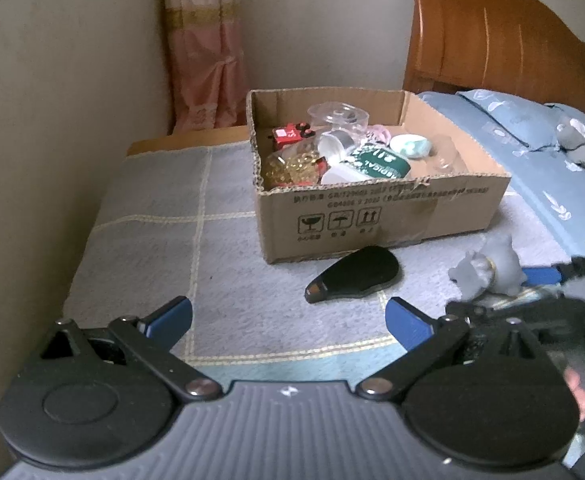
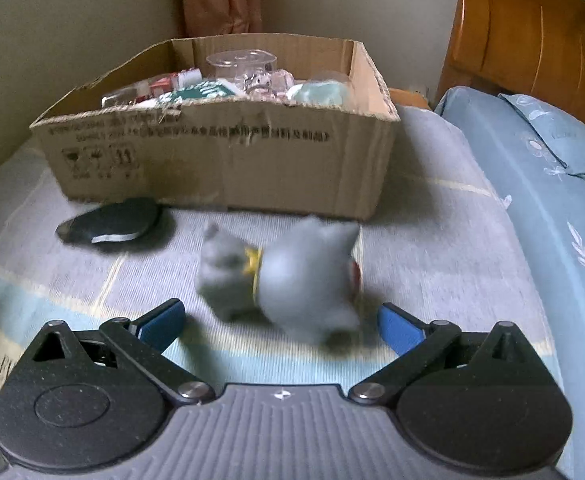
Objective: Organize rigid objects
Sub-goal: 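Move the left tool to the black oval object while the right tool approaches the grey cat figurine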
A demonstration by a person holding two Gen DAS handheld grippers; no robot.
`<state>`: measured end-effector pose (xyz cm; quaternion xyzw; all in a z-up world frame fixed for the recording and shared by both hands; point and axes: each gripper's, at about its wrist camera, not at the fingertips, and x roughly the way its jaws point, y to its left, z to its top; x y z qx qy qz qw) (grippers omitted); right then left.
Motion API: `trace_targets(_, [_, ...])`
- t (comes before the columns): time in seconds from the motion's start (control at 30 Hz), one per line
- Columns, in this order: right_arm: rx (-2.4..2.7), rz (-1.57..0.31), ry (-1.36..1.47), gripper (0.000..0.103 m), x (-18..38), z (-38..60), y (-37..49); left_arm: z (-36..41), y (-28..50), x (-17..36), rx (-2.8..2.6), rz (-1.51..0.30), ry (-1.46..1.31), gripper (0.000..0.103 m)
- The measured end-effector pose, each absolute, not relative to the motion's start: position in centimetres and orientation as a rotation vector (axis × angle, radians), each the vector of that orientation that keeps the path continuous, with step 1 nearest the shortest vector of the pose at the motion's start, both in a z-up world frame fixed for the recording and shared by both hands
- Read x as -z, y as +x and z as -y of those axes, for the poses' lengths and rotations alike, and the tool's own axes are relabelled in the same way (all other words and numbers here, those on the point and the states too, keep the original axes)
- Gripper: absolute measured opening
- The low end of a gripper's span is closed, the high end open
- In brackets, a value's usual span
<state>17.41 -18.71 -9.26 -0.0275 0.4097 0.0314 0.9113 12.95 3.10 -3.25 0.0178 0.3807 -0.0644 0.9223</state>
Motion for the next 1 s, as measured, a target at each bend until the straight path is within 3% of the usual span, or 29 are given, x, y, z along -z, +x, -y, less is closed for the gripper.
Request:
trace_targets(0.6, [-0.112, -0.775, -0.072, 0.103, 9.6, 20.6, 16.8, 2.8, 19.4, 6.7, 0.174, -0.851, 0.059, 0.102])
trace_targets(1.0, [-0.121, -0.772, -0.078, 0.103, 9.6, 20.8, 16.5, 2.2, 20.0, 8.6, 0.088, -0.882, 0.057, 0.102])
